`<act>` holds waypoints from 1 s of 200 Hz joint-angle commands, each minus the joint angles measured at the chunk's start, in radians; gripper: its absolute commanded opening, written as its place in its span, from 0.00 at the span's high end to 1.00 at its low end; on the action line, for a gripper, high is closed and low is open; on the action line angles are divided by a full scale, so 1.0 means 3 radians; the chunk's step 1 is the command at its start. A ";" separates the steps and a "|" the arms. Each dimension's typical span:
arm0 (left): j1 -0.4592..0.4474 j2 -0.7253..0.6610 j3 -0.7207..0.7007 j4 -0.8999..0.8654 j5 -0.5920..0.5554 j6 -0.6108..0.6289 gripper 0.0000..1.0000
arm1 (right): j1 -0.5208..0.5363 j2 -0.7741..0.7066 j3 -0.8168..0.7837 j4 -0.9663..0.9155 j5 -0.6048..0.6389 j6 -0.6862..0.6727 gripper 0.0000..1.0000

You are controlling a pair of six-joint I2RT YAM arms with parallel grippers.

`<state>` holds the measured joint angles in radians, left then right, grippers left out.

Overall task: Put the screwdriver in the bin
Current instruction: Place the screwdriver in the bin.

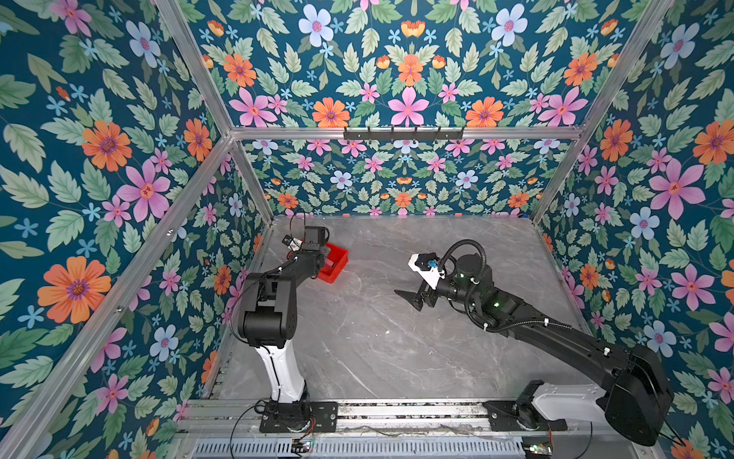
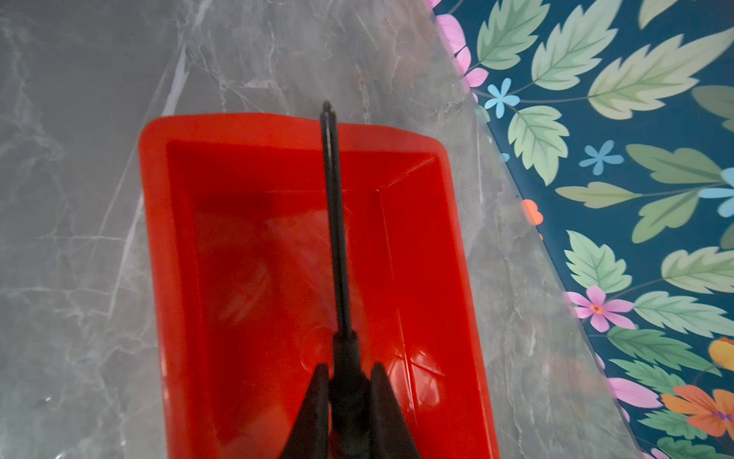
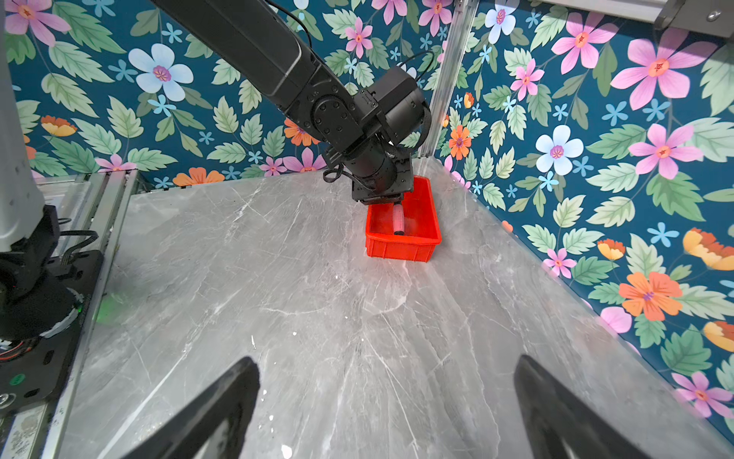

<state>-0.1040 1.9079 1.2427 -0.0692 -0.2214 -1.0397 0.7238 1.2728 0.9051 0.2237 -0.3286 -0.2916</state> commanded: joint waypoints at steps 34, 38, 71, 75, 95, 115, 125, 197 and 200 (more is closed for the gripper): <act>0.0032 0.0068 0.0044 -0.0061 0.0022 0.0020 0.90 | 0.0002 -0.0022 0.0013 0.0067 0.0016 -0.0015 0.01; 0.0031 0.0068 0.0049 -0.0061 0.0016 0.0028 0.89 | 0.0000 -0.0026 0.0012 0.0067 0.0013 -0.0012 0.01; 0.0034 0.0027 0.0056 -0.0060 0.0017 0.0054 0.71 | 0.0006 -0.0042 0.0014 0.0085 -0.0003 -0.0005 0.01; 0.0034 0.0019 0.0055 -0.0061 0.0017 0.0055 0.68 | 0.0006 -0.0048 0.0011 0.0088 -0.0003 -0.0005 0.01; 0.0029 -0.0030 0.0046 -0.0056 0.0011 0.0076 0.59 | 0.0000 -0.0055 0.0018 0.0085 -0.0002 -0.0005 0.01; 0.0029 -0.0107 0.0016 -0.0016 0.0003 0.0142 0.49 | 0.0005 -0.0069 0.0011 0.0095 0.0006 -0.0005 0.01; 0.0024 -0.0161 -0.0009 0.0019 -0.0003 0.0188 0.43 | 0.0003 -0.0078 0.0011 0.0100 0.0014 -0.0002 0.01; -0.0112 -0.0850 -0.0313 0.0274 -0.0331 0.1032 0.04 | -0.0112 -0.0195 -0.0214 0.0452 0.0141 0.0365 0.01; -0.0117 -0.0889 -0.0344 0.0297 -0.0351 0.1090 0.02 | -0.0128 -0.0200 -0.0231 0.0471 0.0144 0.0384 0.01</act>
<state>-0.1295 1.7039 1.1816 -0.0372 -0.2642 -0.8623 0.7055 1.2278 0.8581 0.2836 -0.3031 -0.2352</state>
